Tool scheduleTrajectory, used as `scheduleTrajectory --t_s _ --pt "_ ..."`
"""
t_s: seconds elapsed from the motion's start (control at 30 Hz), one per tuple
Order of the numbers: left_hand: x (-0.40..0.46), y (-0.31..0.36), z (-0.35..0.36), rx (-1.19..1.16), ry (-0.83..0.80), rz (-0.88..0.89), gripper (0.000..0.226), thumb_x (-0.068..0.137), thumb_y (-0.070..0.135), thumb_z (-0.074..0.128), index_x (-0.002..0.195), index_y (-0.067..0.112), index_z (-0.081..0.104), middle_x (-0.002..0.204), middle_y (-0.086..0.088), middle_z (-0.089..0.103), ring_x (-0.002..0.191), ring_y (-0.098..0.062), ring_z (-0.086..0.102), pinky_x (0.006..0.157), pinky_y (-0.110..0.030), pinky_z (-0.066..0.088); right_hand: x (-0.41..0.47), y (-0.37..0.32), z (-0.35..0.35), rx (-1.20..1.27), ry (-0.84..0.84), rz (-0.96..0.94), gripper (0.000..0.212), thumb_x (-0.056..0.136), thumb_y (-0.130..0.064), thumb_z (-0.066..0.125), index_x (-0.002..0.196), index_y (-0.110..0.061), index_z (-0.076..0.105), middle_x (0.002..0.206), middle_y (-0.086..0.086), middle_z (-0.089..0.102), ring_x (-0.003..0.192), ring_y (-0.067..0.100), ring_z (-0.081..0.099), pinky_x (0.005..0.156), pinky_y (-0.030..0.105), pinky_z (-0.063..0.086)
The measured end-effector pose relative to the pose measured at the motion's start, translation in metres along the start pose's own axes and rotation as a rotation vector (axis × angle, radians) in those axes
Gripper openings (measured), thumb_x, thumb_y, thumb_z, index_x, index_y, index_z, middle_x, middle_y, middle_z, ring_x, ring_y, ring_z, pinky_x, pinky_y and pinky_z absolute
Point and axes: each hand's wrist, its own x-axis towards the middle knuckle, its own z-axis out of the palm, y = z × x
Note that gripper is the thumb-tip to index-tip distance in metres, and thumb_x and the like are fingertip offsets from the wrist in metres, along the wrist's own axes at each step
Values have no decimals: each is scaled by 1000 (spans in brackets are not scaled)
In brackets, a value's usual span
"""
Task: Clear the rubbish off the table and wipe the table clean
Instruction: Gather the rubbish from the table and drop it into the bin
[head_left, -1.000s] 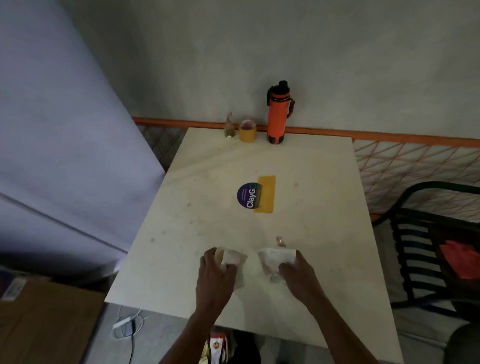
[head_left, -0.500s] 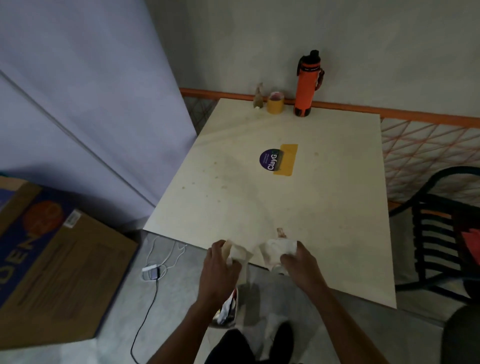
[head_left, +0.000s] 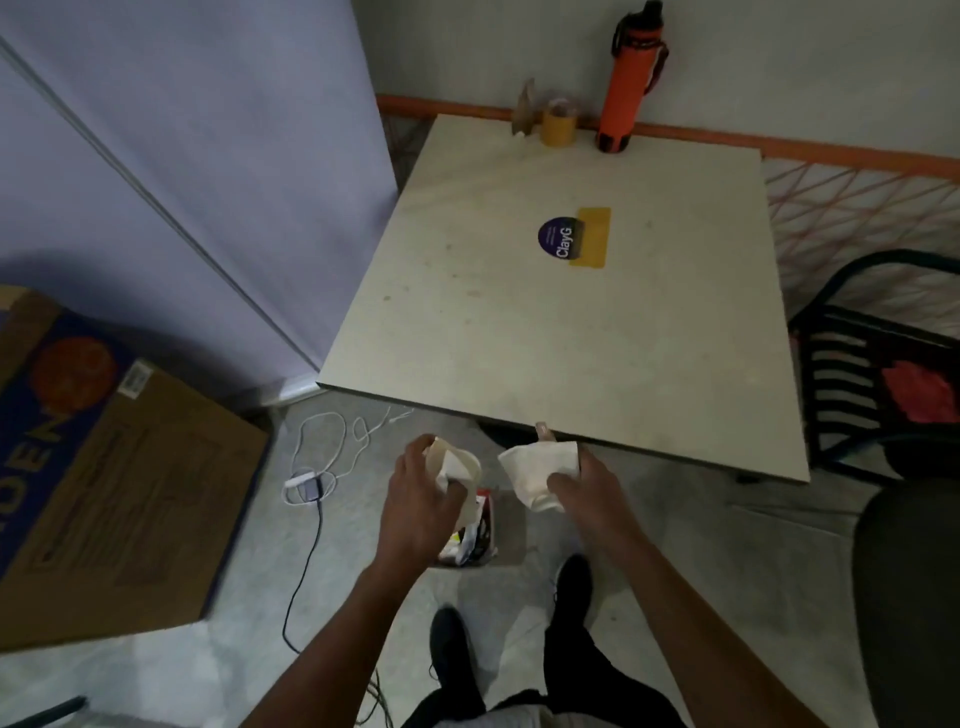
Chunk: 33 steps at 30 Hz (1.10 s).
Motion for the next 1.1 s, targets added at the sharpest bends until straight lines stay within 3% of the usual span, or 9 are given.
scheduleTrajectory --t_s 0.13,0.27,0.4,0.63,0.77,0.97,1.1 --pt "-12 -36 -20 -15 -54 26 67 83 20 68 141 30 36 133 -7 52 114 -28 55 90 -44 51 -27 14 28 36 44 57 41 83 -9 61 124 -12 59 110 4 64 101 24 61 83 32 49" --pt "-26 -67 -39 -24 -87 -8 72 82 22 69 144 31 33 133 -5 51 115 -27 55 91 -44 50 -52 36 52 102 64 144 39 82 -8 64 121 -11 61 114 11 67 102 28 64 89 43 54" --pt "-38 -87 -48 -7 -92 -56 73 82 23 70 144 34 32 133 -7 53 111 -28 58 86 -46 54 -73 61 70 158 51 220 42 80 -15 64 121 -17 61 111 7 68 97 24 65 86 43 56" --pt "-69 -92 -37 2 -119 -124 72 81 20 68 143 34 33 134 -11 55 112 -31 57 91 -51 53 -102 94 76 207 2 277 44 84 -11 62 128 -14 59 120 8 65 104 23 61 85 32 49" --pt "-85 -97 -32 65 -167 -135 70 83 17 67 144 27 37 132 -12 56 110 -32 57 88 -43 50 -115 106 85 250 -15 323 47 85 -10 61 132 -12 56 126 10 61 113 27 58 85 28 43" --pt "-96 -86 -26 153 -224 -86 71 83 17 69 146 25 37 137 -10 54 115 -32 56 91 -42 49 -131 117 92 296 -32 343 47 81 -12 61 128 -15 60 123 8 65 108 26 61 92 34 51" --pt "-91 -85 -22 180 -286 -61 73 83 19 69 147 27 35 139 -12 53 117 -34 55 94 -46 50 -138 118 97 289 -34 378 53 78 -19 61 131 -15 58 126 8 63 114 27 59 95 33 48"
